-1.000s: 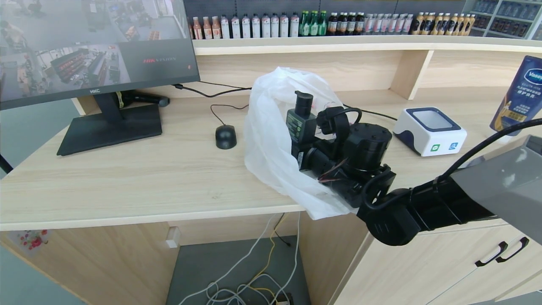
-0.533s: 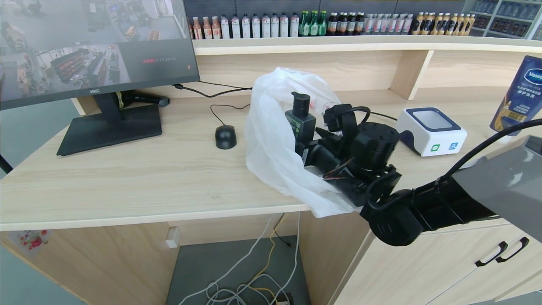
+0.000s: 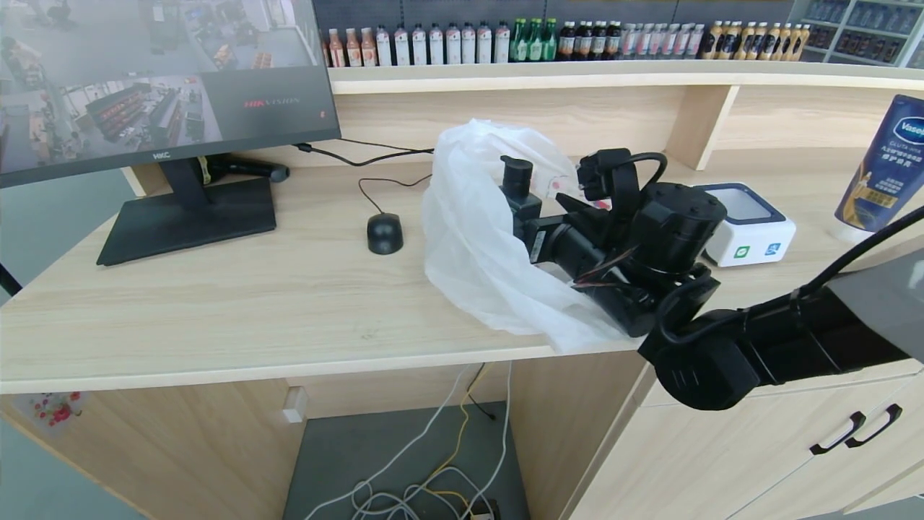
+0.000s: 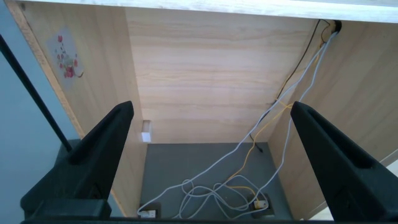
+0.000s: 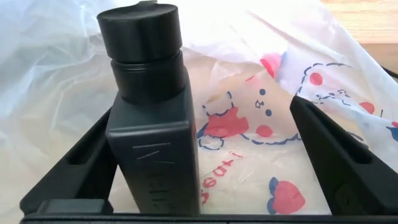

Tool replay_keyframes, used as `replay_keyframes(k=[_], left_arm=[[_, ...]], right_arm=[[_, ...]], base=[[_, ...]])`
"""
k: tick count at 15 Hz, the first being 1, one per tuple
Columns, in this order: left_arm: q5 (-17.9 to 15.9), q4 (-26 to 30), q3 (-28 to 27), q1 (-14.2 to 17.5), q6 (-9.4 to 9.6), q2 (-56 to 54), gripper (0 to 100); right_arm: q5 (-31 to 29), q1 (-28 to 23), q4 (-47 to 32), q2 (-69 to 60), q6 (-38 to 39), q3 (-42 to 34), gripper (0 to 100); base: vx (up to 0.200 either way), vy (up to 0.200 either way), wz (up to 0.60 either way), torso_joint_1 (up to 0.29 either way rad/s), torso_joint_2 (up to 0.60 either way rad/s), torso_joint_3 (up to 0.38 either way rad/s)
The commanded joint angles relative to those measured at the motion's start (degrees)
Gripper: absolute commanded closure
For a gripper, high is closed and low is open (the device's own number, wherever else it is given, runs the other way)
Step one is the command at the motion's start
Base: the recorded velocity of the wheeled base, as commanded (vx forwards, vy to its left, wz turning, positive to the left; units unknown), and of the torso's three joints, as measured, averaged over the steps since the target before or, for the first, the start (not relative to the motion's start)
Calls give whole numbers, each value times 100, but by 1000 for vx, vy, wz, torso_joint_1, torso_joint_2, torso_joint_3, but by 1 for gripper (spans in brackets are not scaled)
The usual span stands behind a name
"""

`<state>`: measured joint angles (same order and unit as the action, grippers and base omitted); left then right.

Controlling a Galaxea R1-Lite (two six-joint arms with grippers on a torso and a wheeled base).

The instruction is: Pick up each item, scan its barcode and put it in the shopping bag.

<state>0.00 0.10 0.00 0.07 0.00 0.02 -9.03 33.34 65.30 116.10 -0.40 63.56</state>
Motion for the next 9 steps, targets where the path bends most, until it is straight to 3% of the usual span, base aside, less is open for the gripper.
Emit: replay_keyframes(k=[1,9], left_arm=[[0,-1,0,1,0,-2,0],[0,-1,0,1,0,-2,0]], right_arm=[[-2,-65,9,-264,-4,-186,0],[86,-47,-9,-703,-153,-371,0]], base=[[0,0,0,0,0,0],[0,0,0,0,0,0]])
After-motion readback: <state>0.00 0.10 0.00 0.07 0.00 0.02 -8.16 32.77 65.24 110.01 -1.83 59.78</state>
